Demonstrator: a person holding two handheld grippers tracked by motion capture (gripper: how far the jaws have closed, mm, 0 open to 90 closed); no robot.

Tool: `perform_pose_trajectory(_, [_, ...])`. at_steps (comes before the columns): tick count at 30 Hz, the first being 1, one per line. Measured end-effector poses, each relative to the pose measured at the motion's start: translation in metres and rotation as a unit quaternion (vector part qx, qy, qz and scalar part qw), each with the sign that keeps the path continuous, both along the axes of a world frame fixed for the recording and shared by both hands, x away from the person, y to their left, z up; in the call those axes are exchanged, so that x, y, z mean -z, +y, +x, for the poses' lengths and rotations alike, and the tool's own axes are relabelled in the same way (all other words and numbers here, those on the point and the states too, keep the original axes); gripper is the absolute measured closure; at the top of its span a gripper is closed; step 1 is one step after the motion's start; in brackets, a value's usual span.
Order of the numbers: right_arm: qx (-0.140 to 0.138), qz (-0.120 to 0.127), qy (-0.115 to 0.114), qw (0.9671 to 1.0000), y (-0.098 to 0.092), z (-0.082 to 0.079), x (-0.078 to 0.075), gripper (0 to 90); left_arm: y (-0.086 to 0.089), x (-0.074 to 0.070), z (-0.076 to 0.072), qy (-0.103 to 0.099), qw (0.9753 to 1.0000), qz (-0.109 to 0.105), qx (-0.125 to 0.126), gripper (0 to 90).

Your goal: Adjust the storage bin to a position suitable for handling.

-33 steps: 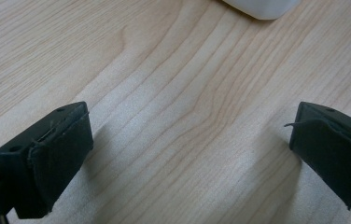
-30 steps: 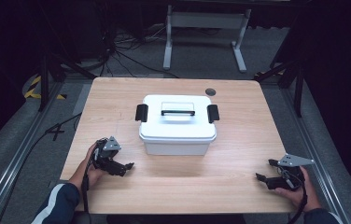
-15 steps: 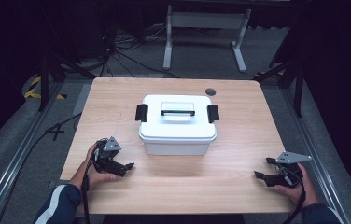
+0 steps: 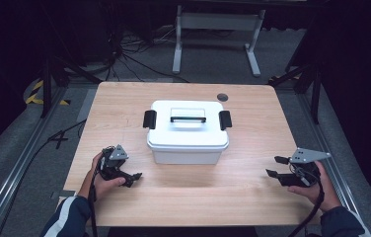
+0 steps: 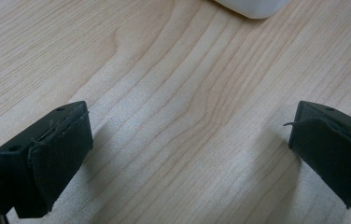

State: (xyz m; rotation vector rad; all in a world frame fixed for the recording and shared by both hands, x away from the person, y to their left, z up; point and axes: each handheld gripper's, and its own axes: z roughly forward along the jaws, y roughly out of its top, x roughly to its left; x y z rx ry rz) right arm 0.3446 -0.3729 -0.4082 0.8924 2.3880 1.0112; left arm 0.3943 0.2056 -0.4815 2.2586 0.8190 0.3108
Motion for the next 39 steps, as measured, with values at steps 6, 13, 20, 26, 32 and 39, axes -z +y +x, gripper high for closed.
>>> perform_pose_trajectory(6, [-0.035, -0.024, -0.039, 0.9983, 0.030, 0.014, -0.050, 41.4, 0.000, 0.000, 0.001, 0.000, 1.0000, 0.001, 0.008, 0.0])
perform_pose_trajectory(13, [-0.096, -0.073, -0.044, 0.9918, 0.077, 0.034, -0.102, 42.4, 0.000, 0.000, 0.001, 0.001, 1.0000, 0.000, 0.007, 0.1])
perform_pose_trajectory(20, [-0.143, -0.106, -0.049, 0.9828, 0.120, 0.053, -0.129, 43.3, 0.001, 0.000, 0.001, 0.002, 1.0000, 0.000, 0.007, 0.1])
perform_pose_trajectory(26, [-0.161, -0.140, -0.053, 0.9754, 0.153, 0.065, -0.144, 41.9, 0.000, 0.000, 0.000, 0.000, 1.0000, 0.000, 0.001, 0.7])
perform_pose_trajectory(32, [-0.198, -0.165, -0.049, 0.9650, 0.190, 0.083, -0.156, 44.7, 0.001, 0.000, -0.001, 0.001, 1.0000, 0.003, 0.002, 0.7])
perform_pose_trajectory(39, [-0.229, -0.191, -0.026, 0.9540, 0.217, 0.104, -0.154, 49.6, 0.001, 0.000, -0.001, 0.000, 1.0000, 0.003, 0.004, 0.5])
